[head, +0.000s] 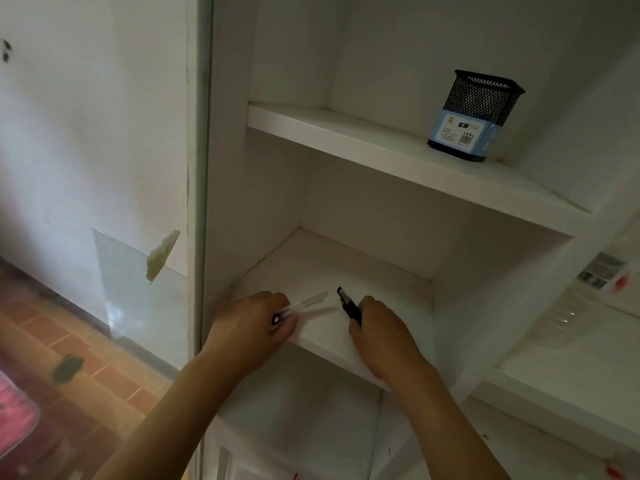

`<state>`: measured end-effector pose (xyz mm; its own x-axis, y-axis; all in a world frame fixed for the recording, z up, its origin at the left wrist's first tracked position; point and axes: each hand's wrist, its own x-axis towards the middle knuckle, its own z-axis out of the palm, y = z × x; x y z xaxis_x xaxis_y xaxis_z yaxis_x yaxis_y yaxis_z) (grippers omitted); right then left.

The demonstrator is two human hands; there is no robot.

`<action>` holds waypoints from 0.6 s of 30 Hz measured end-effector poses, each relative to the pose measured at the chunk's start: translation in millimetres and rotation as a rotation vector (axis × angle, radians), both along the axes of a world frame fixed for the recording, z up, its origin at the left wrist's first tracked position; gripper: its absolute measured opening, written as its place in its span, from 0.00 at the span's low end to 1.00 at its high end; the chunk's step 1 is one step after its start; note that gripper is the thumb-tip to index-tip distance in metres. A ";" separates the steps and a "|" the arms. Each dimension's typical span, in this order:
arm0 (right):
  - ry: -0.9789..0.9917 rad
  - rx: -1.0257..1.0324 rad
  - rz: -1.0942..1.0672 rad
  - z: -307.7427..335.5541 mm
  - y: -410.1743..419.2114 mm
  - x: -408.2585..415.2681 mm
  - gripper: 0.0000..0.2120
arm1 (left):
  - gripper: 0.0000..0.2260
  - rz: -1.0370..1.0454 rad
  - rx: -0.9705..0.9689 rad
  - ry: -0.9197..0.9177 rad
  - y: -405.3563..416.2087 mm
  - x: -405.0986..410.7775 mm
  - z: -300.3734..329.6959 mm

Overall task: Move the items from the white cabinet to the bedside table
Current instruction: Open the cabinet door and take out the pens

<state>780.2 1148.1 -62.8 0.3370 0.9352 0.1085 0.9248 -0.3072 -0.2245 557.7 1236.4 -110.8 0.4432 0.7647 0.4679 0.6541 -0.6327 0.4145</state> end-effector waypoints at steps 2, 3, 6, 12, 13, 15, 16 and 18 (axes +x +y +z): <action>-0.013 -0.018 0.021 2.1 -3.0 -0.5 0.11 | 0.15 0.013 0.024 0.014 -3.9 -4.6 -0.8; -0.011 -0.024 0.030 3.8 -4.0 -0.6 0.10 | 0.14 0.008 0.032 0.018 -5.0 -6.7 -0.1; 0.002 -0.006 0.041 10.1 -9.3 -1.6 0.10 | 0.12 -0.015 0.050 0.000 -6.9 -12.1 3.3; 0.004 0.044 0.040 13.7 -25.1 -7.3 0.10 | 0.16 -0.060 0.067 -0.030 -16.0 -19.2 3.9; -0.002 0.038 0.036 13.5 -27.9 -8.1 0.11 | 0.16 -0.069 0.071 -0.031 -18.9 -20.4 4.4; 0.002 0.027 0.037 14.4 -35.0 -10.5 0.10 | 0.14 -0.087 0.063 -0.032 -24.5 -23.0 5.0; 0.021 0.032 0.045 15.2 -39.5 -11.8 0.10 | 0.14 -0.096 0.059 -0.038 -27.6 -24.7 5.4; 0.095 0.065 0.060 17.6 -50.4 -15.3 0.09 | 0.14 -0.102 0.057 -0.038 -33.8 -27.7 4.5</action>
<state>764.9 1097.7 -45.2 0.2928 0.9459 0.1402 0.9146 -0.2342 -0.3297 530.0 1202.6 -106.3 0.4985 0.6882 0.5272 0.5696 -0.7184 0.3993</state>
